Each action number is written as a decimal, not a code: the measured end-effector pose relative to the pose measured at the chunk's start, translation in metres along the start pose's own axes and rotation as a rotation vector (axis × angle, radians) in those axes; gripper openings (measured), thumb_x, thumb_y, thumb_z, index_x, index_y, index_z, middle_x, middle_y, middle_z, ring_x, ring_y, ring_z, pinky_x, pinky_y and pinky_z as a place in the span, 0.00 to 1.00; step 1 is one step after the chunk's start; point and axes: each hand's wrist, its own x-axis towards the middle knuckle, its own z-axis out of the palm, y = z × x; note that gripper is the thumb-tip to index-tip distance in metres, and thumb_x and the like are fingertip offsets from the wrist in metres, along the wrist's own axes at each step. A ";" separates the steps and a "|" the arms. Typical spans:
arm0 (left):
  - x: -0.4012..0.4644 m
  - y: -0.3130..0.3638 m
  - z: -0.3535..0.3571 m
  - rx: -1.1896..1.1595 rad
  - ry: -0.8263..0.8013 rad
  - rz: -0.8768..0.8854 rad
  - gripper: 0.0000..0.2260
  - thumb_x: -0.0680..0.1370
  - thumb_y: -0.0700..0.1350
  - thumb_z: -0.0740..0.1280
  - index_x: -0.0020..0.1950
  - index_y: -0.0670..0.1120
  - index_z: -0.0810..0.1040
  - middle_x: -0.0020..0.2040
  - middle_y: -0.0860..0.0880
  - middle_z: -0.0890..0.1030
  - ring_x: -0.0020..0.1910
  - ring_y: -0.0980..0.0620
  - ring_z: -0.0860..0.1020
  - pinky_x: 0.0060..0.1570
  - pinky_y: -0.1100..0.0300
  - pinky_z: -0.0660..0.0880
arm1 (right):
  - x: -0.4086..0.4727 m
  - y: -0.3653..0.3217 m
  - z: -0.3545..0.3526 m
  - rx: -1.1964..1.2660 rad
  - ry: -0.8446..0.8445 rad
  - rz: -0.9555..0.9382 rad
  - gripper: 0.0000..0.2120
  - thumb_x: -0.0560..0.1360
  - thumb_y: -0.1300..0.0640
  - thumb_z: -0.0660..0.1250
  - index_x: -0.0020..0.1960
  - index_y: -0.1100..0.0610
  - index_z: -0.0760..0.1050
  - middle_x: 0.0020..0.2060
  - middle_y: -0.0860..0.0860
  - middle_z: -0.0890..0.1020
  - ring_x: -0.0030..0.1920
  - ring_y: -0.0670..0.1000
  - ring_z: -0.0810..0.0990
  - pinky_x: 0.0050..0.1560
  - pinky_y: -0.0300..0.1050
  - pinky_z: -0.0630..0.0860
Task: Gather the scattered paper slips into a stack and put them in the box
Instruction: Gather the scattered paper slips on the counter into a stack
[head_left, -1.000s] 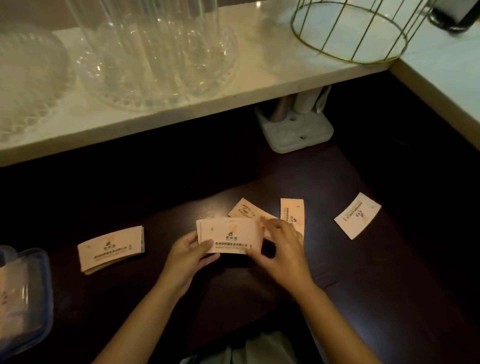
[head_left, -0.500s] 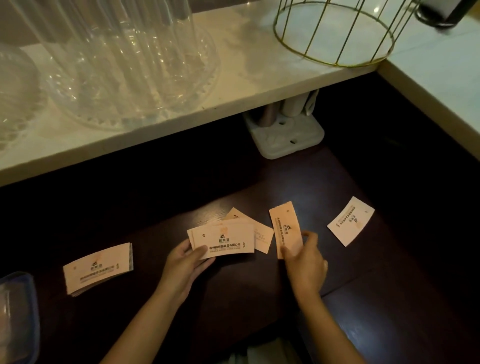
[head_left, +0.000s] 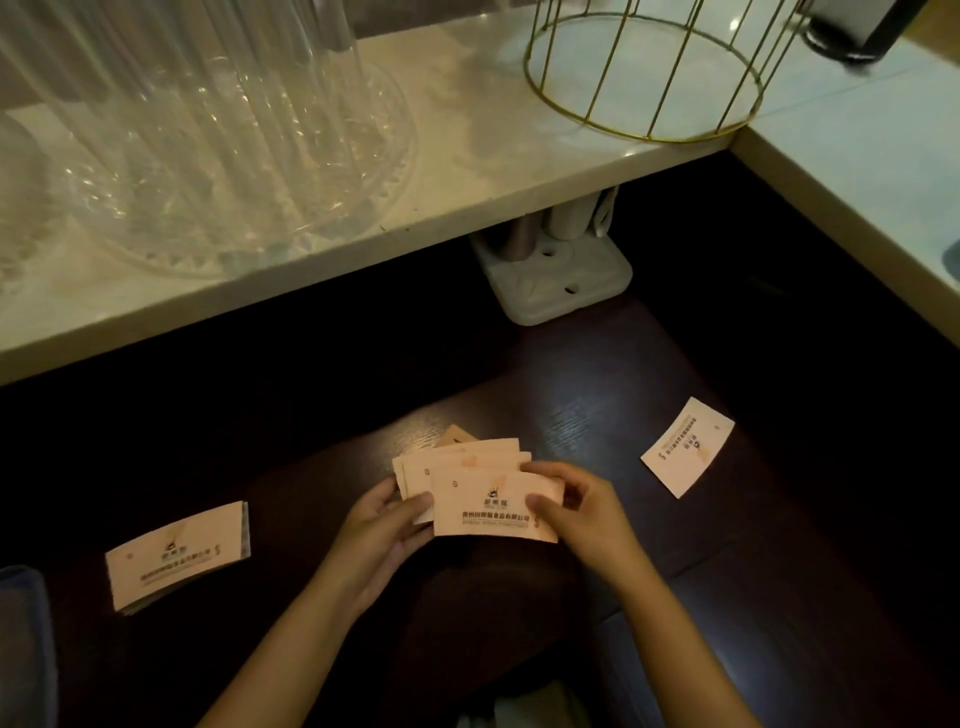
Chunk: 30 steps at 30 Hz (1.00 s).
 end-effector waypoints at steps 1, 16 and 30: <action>0.000 0.000 0.002 0.029 -0.009 0.006 0.12 0.73 0.35 0.65 0.54 0.47 0.76 0.45 0.48 0.86 0.47 0.50 0.83 0.37 0.61 0.80 | 0.001 0.001 0.005 -0.043 0.028 0.002 0.18 0.69 0.68 0.70 0.50 0.47 0.77 0.48 0.56 0.81 0.44 0.50 0.81 0.42 0.42 0.81; -0.004 0.011 -0.062 -0.155 0.408 0.136 0.13 0.75 0.34 0.62 0.58 0.44 0.74 0.50 0.46 0.80 0.51 0.49 0.78 0.44 0.56 0.76 | 0.026 0.034 0.029 -0.950 0.214 -0.084 0.29 0.65 0.44 0.73 0.61 0.54 0.70 0.60 0.53 0.71 0.62 0.54 0.65 0.59 0.50 0.68; -0.008 0.017 -0.045 -0.151 0.193 -0.105 0.09 0.73 0.34 0.64 0.51 0.44 0.77 0.42 0.43 0.85 0.44 0.47 0.82 0.37 0.55 0.79 | 0.005 0.004 0.009 -0.536 0.209 -0.783 0.06 0.69 0.68 0.66 0.44 0.60 0.78 0.40 0.53 0.82 0.44 0.47 0.77 0.49 0.32 0.72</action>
